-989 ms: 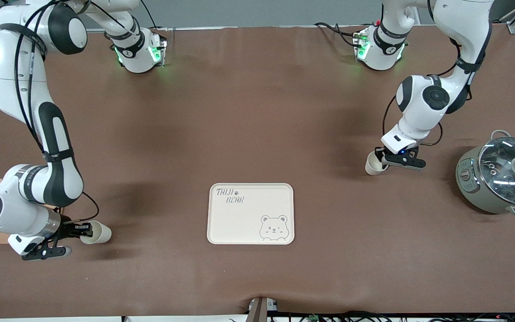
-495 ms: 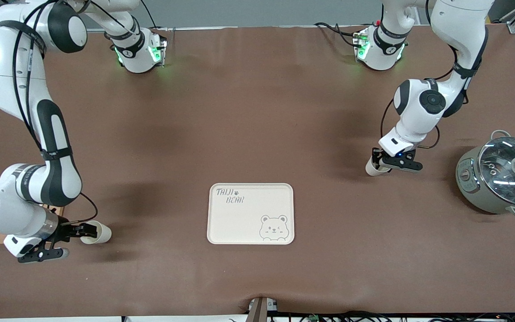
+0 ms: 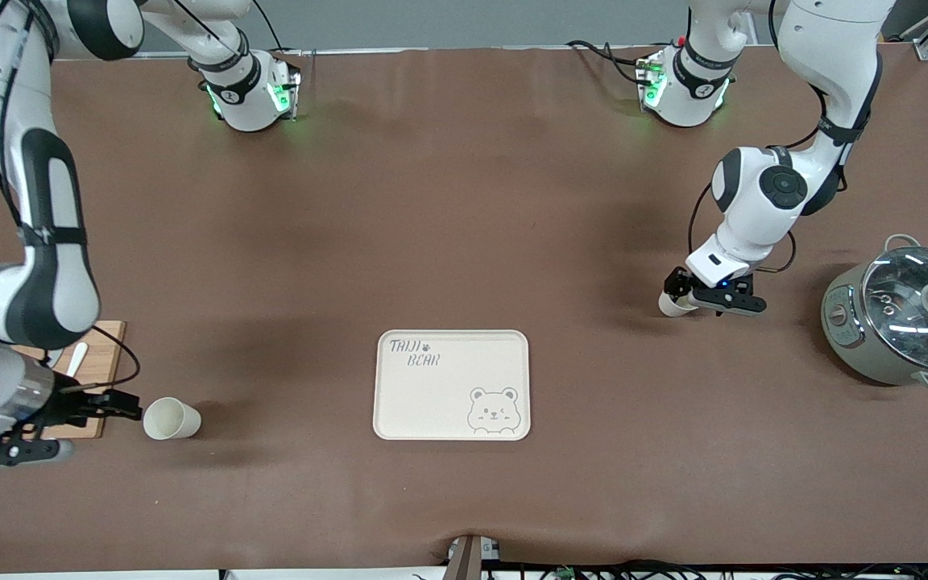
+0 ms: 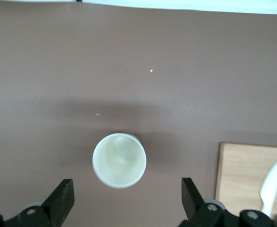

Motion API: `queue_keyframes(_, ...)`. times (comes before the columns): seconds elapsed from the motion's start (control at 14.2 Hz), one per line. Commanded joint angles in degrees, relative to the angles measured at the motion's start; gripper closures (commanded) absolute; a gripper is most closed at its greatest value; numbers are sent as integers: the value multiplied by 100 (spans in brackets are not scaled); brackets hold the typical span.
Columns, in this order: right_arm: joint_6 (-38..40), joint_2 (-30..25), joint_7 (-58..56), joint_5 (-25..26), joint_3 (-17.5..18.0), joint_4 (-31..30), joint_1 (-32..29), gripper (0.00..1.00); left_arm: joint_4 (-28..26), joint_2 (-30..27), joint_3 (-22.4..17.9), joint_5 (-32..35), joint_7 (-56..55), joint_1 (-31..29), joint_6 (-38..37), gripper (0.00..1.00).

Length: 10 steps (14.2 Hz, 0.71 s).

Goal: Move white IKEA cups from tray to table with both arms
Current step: 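Raise the right gripper away while the left gripper lowers its cup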

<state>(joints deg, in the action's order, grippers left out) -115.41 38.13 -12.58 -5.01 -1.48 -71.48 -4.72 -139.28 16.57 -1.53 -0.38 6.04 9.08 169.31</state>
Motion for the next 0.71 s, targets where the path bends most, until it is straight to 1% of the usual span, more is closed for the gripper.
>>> queue_keyframes(0.0, 465, -682, 220, 71, 60, -270, -72, 0, -11, -145, 83, -182, 179, -117, -12, 0)
queue_keyframes(0.21, 914, -1262, 221, 71, 60, -445, -107, 0, 32, -434, 74, -182, 179, -126, -502, 0)
queue_keyframes(0.42, 1362, -1728, 229, 79, 60, -499, -99, 0, 50, -881, 74, -182, 179, -143, -1100, 0)
queue_keyframes(0.49, 1477, -1869, 247, 88, 60, -525, -99, 0, 198, -1005, 74, -182, 161, -135, -1485, 0)
queue_keyframes(0.64, 1792, -2098, 247, 88, 60, -543, -160, 0, 706, -1260, 74, -182, 126, -135, -2573, 0)
